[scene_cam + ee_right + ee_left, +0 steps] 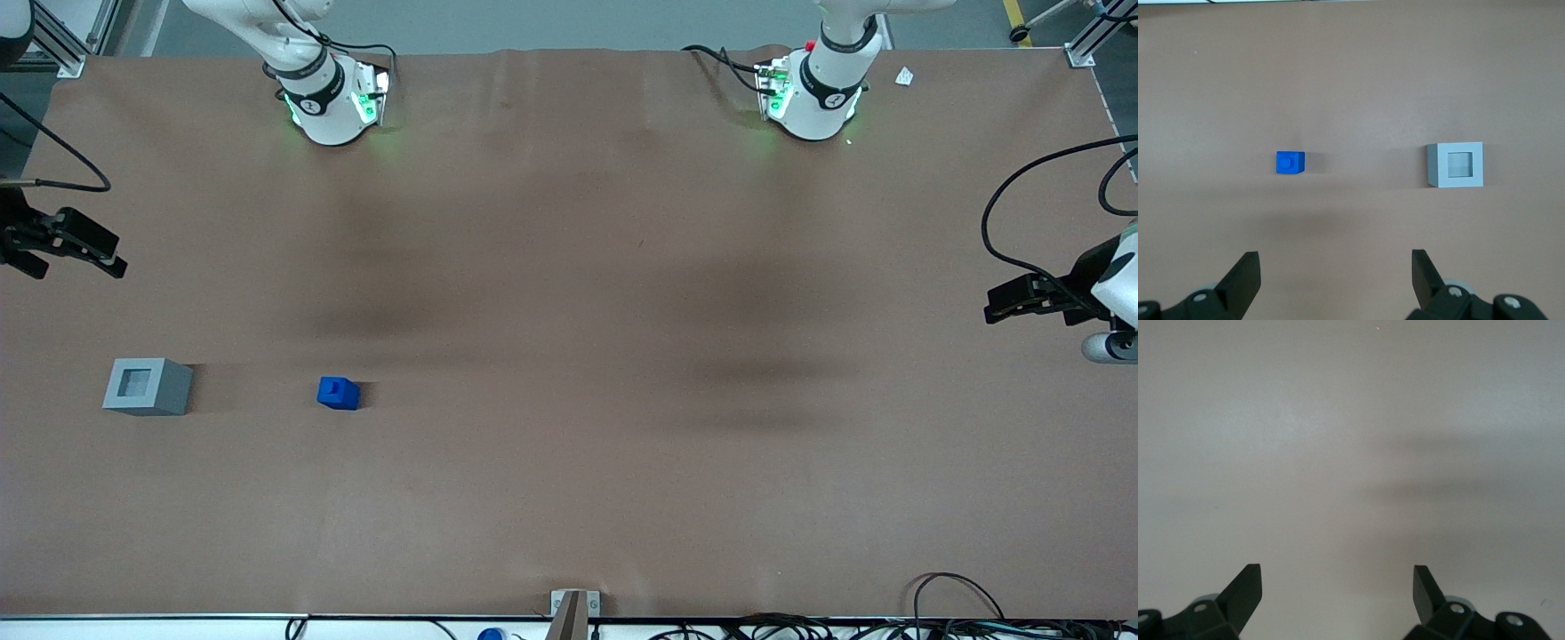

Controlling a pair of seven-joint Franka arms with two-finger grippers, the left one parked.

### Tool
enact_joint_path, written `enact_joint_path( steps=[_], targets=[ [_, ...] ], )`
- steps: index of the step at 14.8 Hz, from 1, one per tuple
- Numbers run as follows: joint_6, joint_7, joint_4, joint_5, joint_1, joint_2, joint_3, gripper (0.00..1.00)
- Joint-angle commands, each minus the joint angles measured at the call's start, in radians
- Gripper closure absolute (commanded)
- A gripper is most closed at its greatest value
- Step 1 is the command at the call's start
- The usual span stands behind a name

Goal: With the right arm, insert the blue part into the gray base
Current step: 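Move the right gripper out toward the blue block, fingers open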

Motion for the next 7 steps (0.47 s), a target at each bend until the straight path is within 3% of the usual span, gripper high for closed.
enact_joint_path(
  steps=[1,7],
  targets=[
    [0.005,-0.008,-0.015,0.006,-0.002,0.028,0.009,0.0],
    [0.103,0.022,-0.017,0.046,0.04,0.16,0.01,0.0]
  ],
)
